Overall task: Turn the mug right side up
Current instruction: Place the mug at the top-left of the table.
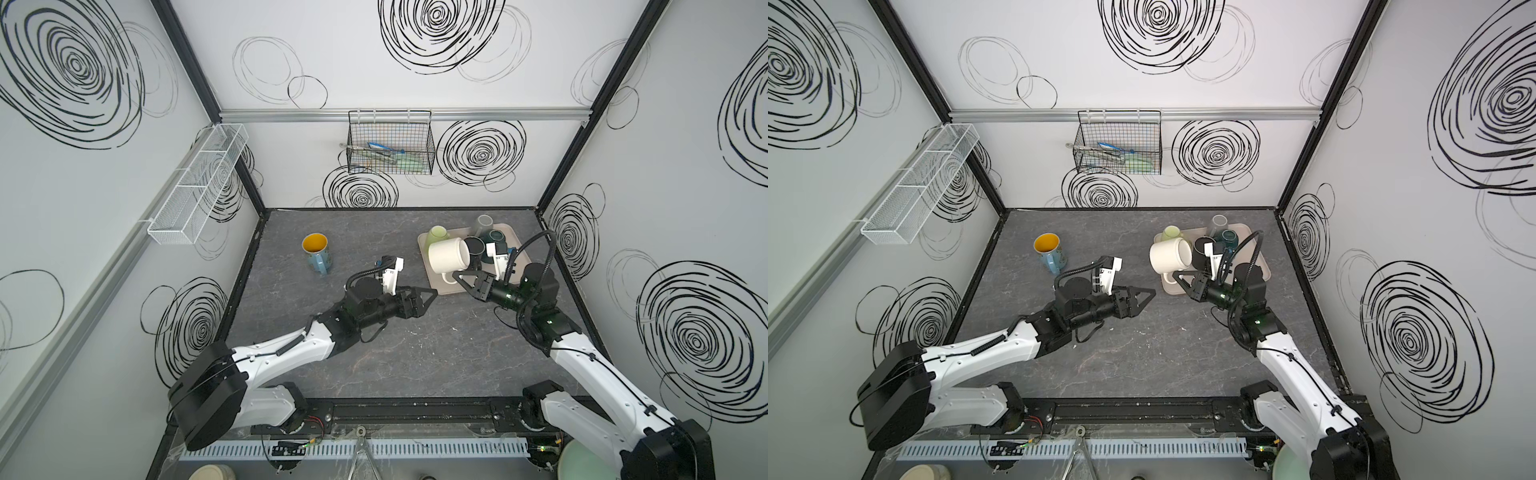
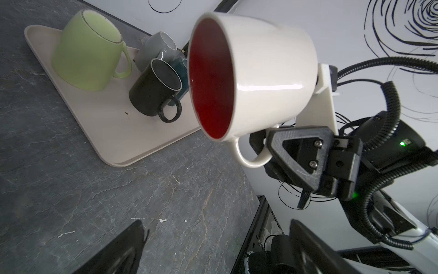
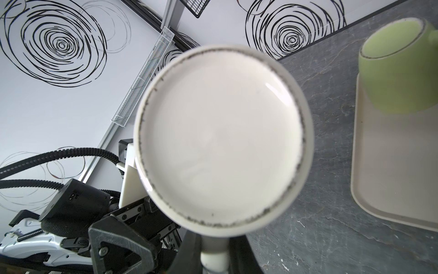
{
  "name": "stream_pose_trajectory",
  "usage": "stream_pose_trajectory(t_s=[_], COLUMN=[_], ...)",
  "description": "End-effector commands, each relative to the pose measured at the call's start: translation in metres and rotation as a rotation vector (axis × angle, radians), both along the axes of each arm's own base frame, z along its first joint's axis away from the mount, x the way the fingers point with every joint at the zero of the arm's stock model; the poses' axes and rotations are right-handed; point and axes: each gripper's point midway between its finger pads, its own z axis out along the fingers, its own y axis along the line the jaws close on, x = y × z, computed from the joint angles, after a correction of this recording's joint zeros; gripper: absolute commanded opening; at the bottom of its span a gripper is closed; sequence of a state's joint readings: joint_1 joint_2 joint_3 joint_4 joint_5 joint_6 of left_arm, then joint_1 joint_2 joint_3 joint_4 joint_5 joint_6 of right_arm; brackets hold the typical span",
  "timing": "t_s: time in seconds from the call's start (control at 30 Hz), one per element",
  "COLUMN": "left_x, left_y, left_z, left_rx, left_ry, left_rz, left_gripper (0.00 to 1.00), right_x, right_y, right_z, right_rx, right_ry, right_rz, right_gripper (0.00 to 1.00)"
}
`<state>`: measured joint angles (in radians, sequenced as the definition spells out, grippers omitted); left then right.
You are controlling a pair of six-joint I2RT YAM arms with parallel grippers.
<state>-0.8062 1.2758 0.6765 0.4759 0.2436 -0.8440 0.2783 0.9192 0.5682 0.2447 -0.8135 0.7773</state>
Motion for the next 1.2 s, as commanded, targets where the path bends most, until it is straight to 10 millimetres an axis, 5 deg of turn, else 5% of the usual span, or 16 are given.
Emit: stream_pose_trajectory(t_s=[0.0,0.7,1.17], left_x=[0.006,0.011,0.009], left_y=[-0.005,-0.009,-0.014], left_z=[0.039,0.066,0.066], left_rx=[-0.117,-0.254,-0.305], left_ry=[-0.054,-0.06,-0.029], left_rz=[0.001,-0.005,-0.029], left_gripper=[0.97,0.9,0.78], right_x=[-0.004,-0.019,-0.021], right_y=[0.009,0.033,0.038], right_z=[0.032,0.047,0.053], right_rx=[0.058,0.157,0.196], right_ry=[-0.129,-0.147,-0.159], right_rz=[0.044,0.112,0.117], right_gripper=[0.0,0.0,0.0])
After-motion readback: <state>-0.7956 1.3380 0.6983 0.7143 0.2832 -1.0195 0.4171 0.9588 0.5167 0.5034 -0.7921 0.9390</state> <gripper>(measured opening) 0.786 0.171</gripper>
